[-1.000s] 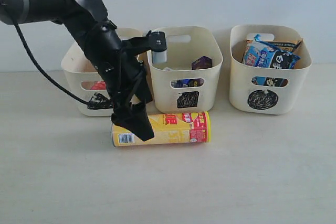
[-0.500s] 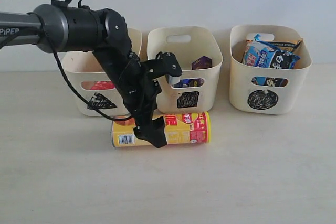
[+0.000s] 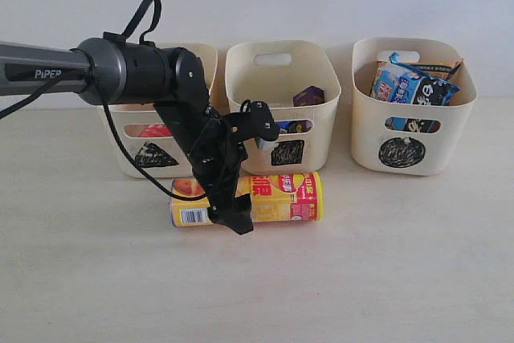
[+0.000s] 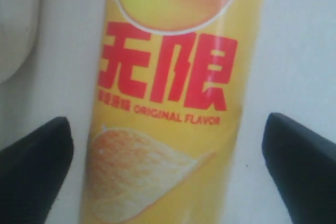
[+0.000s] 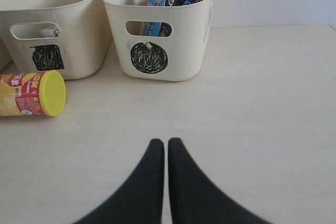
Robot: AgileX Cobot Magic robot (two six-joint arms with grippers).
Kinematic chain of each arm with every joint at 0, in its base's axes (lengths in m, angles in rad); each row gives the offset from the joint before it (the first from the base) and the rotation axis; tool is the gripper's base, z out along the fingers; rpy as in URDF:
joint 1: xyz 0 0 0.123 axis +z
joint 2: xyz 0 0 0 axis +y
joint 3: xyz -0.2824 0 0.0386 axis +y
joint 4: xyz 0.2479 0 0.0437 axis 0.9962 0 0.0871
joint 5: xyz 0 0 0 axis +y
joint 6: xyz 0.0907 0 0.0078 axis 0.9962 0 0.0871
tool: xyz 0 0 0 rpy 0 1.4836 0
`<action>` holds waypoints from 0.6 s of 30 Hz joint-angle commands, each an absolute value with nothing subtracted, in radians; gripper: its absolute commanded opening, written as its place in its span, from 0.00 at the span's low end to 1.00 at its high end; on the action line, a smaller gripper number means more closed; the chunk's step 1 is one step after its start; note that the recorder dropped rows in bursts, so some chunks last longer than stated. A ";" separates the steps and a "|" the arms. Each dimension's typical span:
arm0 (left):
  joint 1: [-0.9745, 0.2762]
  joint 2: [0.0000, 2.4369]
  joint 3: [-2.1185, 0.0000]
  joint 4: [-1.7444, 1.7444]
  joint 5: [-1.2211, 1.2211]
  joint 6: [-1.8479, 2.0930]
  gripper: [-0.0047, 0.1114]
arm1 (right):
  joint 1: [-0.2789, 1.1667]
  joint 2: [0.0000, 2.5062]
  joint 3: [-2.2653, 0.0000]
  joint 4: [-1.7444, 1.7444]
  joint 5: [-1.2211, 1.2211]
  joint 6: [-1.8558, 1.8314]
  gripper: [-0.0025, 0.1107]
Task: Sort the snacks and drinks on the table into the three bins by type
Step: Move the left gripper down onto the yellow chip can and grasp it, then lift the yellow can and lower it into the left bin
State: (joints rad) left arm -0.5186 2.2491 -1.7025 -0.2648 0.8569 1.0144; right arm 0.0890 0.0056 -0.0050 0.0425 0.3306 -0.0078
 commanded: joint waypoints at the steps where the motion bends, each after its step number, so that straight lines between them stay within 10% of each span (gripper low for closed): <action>1: -0.524 2.249 -1.696 -0.239 0.828 1.025 0.60 | 0.091 0.000 0.000 0.042 0.325 -0.006 0.02; 7: -0.524 2.249 -1.696 -0.240 0.845 1.049 0.07 | 0.091 0.000 0.000 0.042 0.322 -0.006 0.02; 18: -0.536 2.148 -1.696 -0.256 0.939 1.070 0.07 | 0.091 0.000 0.000 0.042 0.323 -0.006 0.02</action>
State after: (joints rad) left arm -0.5243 2.2039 -1.7011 -0.2329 0.9159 1.0604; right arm 0.0890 0.0056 -0.0050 0.0425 0.3306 -0.0078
